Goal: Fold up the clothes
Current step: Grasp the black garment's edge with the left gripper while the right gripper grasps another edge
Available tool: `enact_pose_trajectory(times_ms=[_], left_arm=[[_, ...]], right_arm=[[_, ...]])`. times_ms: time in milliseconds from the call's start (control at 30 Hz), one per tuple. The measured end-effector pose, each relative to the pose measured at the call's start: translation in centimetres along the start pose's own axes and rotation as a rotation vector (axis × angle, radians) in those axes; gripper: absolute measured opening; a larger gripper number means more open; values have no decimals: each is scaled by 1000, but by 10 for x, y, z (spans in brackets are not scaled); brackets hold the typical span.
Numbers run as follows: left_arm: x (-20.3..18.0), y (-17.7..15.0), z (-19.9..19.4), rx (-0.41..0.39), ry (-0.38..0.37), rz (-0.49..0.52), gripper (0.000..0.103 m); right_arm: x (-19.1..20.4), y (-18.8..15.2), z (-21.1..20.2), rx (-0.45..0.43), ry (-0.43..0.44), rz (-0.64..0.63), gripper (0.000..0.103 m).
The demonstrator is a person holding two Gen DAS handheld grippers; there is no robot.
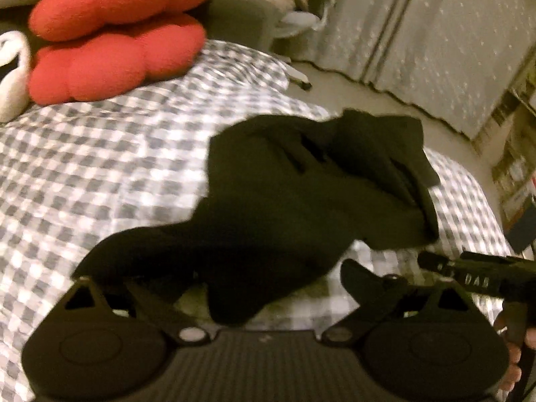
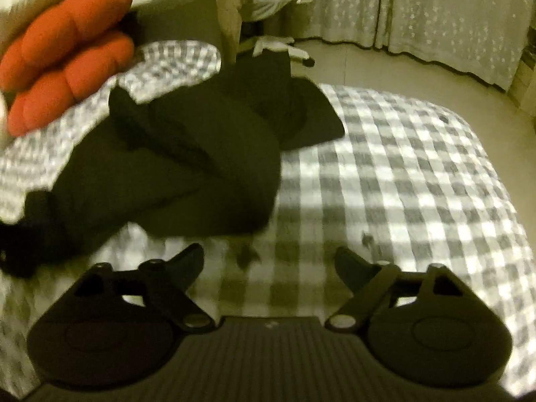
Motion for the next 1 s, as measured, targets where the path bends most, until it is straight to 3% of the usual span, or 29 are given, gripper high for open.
enact_pose_trajectory(times_ms=[133,233,267,300,333,367,433,467,633,700,767,1000], left_arm=[[22,9,-1,-67,107,-43,88],[36,13,1,-100,178,-76,85],[40,14,3,-100,187,-85,82],[41,13,6,-92,191,-89,79],[41,12,8,-84,195,-92,72],[42,12,11,-77,199,-95,58],[40,12,12,-81,199,-102,40],[40,12,13,-84,199,-105,35],[35,11,16,-90,185,-121,32],[31,10,17,-85,156,-125,33],[27,9,19,-80,127,-129,51],[-3,3,24,-60,17,-82,60]], right_arm=[[3,14,14,-51,11,42,73],[1,15,25,-59,-8,57,61],[0,15,27,-72,0,67,53],[-1,16,29,-85,8,77,34],[-3,17,27,-101,14,92,19],[-6,19,24,-111,7,107,3],[-13,22,17,-133,-10,133,3],[-17,23,12,-146,-21,144,3],[-32,24,-7,-170,-32,168,2],[-38,22,-13,-159,-38,178,2],[-48,21,-18,-149,-40,208,2],[-82,8,-24,-78,-44,331,3]])
Point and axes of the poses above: each gripper's, at about its wrist camera, not at the fingertips, and z roughly the way its jaws point, x to its left, y to its top, the point moved 6 cm from there along z, roughly the way its jaws point, and after that the axes turned 14 degrees about -x, right-handed, at the moved point
